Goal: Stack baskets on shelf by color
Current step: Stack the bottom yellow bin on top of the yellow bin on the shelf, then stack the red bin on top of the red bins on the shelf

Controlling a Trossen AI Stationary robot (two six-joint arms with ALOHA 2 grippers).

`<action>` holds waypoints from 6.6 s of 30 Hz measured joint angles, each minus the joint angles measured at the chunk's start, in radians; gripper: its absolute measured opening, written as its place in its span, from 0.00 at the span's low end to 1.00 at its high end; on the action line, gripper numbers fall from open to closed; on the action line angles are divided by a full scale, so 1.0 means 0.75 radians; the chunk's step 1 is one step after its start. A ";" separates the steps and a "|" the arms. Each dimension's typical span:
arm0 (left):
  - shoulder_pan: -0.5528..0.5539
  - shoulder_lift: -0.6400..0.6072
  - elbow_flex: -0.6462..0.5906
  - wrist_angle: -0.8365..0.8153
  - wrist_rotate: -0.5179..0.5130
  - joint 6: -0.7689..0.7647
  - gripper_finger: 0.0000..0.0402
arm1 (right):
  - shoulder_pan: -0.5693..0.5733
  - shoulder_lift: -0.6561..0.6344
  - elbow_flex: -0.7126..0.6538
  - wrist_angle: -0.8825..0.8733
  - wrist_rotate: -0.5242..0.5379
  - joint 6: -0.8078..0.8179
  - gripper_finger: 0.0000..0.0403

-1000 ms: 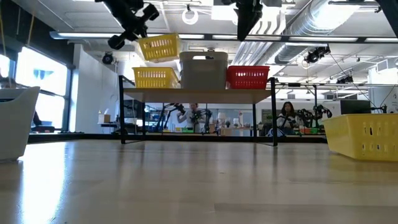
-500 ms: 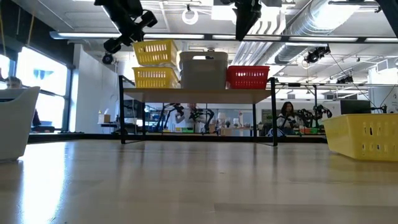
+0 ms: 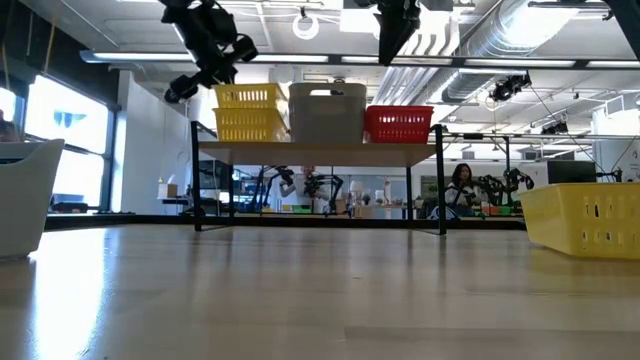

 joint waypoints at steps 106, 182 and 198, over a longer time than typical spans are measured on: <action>-1.014 -0.215 0.219 -0.192 -0.369 0.393 0.18 | 1.723 -0.300 -1.328 0.888 -0.621 1.236 0.27; -0.679 -0.213 0.219 -0.202 -0.633 0.860 0.32 | 0.908 -0.594 -1.289 1.235 -0.289 0.971 0.00; -0.485 -0.213 0.219 -0.201 -0.632 0.937 0.32 | 0.625 -0.594 -0.928 0.819 -0.157 0.633 0.00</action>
